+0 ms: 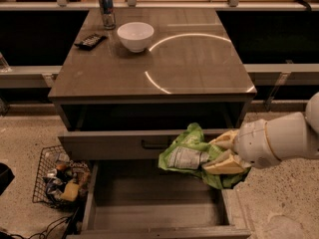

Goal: Place green jalapeno chip bag into middle drawer

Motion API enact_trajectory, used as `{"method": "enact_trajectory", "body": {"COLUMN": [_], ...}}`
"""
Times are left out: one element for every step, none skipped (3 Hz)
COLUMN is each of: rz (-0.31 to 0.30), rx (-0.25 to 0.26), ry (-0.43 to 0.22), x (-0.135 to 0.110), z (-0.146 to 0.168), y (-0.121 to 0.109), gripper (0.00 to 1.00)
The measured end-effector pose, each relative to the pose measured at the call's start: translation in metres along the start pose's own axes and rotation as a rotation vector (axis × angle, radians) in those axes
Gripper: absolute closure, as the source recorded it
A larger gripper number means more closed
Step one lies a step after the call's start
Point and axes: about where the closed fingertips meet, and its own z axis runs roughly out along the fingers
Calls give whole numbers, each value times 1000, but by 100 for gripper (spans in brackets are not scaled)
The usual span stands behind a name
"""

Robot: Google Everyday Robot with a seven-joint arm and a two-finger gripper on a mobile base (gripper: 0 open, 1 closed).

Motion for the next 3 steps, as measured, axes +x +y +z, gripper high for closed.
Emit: {"method": "enact_trajectory", "body": {"rz": [-2,-2,-1], "rx": [-48,-104,-127], "ry": [27,69,87], "x": [24,46,57], "z": [46,107,142], "y": [9,18,22], "gripper": [100,100,100]}}
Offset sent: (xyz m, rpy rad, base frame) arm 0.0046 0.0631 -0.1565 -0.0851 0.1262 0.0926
